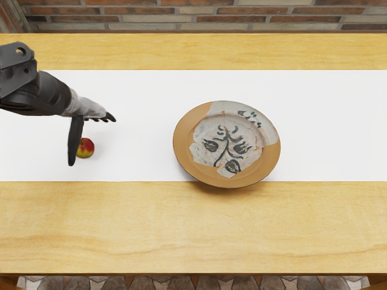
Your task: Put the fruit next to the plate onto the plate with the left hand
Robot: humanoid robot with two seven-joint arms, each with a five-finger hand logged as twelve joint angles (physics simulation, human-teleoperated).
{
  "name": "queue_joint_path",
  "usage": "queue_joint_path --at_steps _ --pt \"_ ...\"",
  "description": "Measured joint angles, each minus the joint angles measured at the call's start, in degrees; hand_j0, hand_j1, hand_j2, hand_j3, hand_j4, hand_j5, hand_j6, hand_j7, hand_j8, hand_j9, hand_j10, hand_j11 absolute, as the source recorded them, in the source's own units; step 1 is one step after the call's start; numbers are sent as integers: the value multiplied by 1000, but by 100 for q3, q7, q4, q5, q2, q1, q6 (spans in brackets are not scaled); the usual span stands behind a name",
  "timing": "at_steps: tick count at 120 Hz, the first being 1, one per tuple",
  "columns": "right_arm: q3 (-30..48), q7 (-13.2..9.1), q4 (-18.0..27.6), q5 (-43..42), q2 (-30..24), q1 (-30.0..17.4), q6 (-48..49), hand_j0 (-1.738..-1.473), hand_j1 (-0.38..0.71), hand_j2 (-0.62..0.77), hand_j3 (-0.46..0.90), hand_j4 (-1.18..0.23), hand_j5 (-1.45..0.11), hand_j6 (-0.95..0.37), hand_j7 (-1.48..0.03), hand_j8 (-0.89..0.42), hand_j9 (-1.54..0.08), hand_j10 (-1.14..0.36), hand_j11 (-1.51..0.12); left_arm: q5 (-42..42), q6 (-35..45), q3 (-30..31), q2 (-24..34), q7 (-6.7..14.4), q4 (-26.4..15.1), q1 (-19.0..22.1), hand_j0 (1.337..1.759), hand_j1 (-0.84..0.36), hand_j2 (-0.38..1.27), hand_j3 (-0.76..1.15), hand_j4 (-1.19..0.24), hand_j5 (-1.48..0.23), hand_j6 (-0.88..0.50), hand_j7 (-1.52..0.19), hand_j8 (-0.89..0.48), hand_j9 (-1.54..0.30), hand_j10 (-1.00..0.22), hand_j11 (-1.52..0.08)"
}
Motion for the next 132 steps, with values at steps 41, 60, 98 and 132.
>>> queue_joint_path --at_steps 41,60,98,132 --pt "0 0 -4 0 0 4 -1 -1658 -329 -4 0 -16 -22 -16 -22 -16 -22 -17 -22 583 534 -64 3 15 -664 109 1658 346 1 0 -6 -5 -7 -4 -7 -4 -5 -4" --pt "0 0 -4 0 0 1 -1 -1658 -329 -4 0 -16 -22 -16 -22 -16 -22 -17 -22 747 755 -186 3 16 -683 229 1658 344 2 0 -7 -6 -8 -6 -8 -6 -7 -6" --pt "-6 0 -2 0 0 -4 -1 -1658 -329 -4 0 -17 -22 -16 -22 -16 -22 -17 -22 1315 1482 -202 -15 16 -745 738 1658 341 2 0 -10 -10 -11 -10 -11 -10 -10 -9" --pt "-8 0 3 0 0 -9 -2 -1658 -329 -4 0 -17 -22 -16 -22 -16 -22 -17 -22 2087 2142 -156 145 16 -975 1216 1658 327 6 0 -23 -26 -24 -26 -24 -25 -23 -25"
